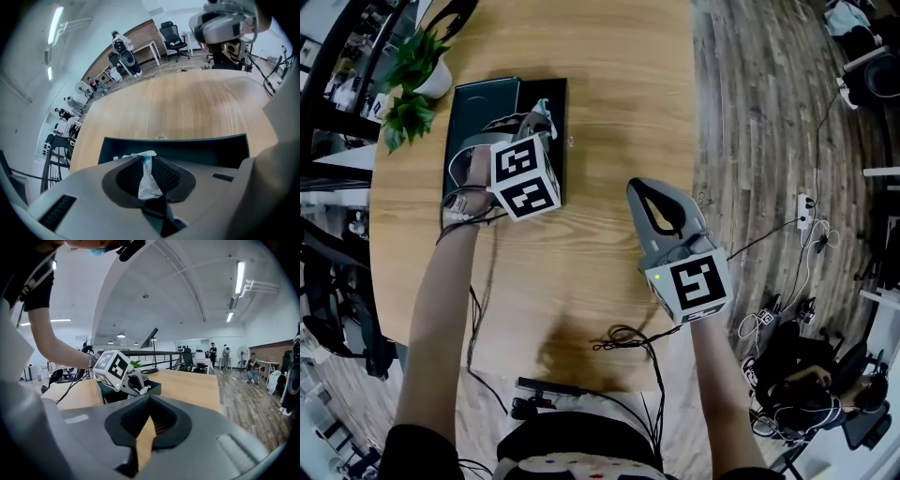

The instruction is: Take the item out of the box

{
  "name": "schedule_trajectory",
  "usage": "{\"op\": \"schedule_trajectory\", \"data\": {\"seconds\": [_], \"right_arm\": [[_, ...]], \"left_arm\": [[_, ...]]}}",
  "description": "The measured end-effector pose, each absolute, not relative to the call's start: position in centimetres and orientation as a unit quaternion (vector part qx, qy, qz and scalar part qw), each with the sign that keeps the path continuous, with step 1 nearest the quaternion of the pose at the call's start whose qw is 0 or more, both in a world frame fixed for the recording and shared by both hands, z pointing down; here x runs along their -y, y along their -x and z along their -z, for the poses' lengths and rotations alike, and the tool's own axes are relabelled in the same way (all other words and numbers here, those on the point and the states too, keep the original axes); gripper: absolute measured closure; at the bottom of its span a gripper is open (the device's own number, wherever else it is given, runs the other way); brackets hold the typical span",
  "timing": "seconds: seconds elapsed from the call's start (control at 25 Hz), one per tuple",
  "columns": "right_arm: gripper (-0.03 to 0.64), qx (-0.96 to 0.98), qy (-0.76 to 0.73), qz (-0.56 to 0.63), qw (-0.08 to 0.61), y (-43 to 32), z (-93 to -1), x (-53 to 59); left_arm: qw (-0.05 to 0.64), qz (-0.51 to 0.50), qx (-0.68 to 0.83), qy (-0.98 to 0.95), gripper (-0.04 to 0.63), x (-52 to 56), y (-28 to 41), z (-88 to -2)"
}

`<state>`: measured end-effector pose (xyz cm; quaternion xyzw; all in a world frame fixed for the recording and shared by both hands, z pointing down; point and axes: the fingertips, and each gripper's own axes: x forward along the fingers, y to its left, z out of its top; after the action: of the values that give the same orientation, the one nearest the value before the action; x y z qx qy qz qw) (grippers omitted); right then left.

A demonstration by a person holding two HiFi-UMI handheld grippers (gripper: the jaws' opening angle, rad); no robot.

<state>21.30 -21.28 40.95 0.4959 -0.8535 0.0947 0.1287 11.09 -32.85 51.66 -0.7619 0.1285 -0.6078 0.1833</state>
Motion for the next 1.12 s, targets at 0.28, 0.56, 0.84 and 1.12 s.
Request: {"op": "schedule_trajectory", "data": {"seconds": [0.28,0.56,0.84,1.12], "right_arm": [[0.609,0.842,-0.517,-0.088,0.123,-20.5,-39.5,20.2],[0.609,0.832,-0.536,-0.079,0.120,-19.4,-37.2,18.7],[0.609,0.822,-0.555,-0.062,0.112,-17.7,-33.9,16.9],[0.609,0.804,-0.586,-0.046,0.086,-17.0,-29.9,14.8]], "left_arm": [[0.178,0.537,-0.181,0.805,0.537,31.9,-11.4,-47.2],[0.160,0.443,-0.229,0.852,0.538,29.3,-10.7,-41.2],[0.142,0.345,-0.275,0.886,0.538,26.3,-8.6,-34.0],[0.123,0.235,-0.330,0.906,0.538,22.6,-5.0,-26.7]]}}
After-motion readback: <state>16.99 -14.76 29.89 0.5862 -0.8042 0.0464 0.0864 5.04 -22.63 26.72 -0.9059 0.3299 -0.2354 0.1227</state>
